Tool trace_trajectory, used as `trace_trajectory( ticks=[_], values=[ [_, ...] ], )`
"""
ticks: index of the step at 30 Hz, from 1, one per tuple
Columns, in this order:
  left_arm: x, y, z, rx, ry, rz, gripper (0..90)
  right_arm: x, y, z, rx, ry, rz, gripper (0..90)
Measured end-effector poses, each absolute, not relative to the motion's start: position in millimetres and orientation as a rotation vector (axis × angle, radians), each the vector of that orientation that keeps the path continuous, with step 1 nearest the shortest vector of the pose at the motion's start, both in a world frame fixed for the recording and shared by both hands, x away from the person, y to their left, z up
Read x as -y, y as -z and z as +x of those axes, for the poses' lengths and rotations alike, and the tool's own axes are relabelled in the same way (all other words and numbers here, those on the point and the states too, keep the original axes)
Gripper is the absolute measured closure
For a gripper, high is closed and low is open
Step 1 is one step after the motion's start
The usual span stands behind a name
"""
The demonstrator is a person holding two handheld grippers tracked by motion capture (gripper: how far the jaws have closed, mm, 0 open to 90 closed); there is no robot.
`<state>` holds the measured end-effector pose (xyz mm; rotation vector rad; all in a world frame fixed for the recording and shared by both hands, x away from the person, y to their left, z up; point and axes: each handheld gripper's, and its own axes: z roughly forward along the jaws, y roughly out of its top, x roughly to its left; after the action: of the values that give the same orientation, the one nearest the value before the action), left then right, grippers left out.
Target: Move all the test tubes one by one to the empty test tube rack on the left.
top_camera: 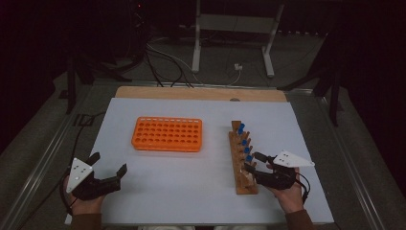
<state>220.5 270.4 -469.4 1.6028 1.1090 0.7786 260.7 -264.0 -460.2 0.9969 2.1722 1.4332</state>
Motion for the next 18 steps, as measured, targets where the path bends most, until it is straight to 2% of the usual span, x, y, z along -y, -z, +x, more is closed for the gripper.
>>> trace_trajectory(
  ticks=[7,9,12,18],
  values=[
    [-270,469,220,-1.109,-0.778,1.603,0.6,258,464,262,-2.208,-1.411,0.953,66.8],
    [-270,469,220,-1.109,-0.778,1.602,0.6,255,466,263,-2.213,-1.389,0.944,70.5],
    [-271,469,220,-1.111,-0.777,1.602,0.6,252,467,264,-2.202,-1.352,0.938,75.4],
    [-271,469,220,-1.109,-0.776,1.601,0.6,249,468,267,-2.180,-1.348,0.941,75.6]
  ],
)
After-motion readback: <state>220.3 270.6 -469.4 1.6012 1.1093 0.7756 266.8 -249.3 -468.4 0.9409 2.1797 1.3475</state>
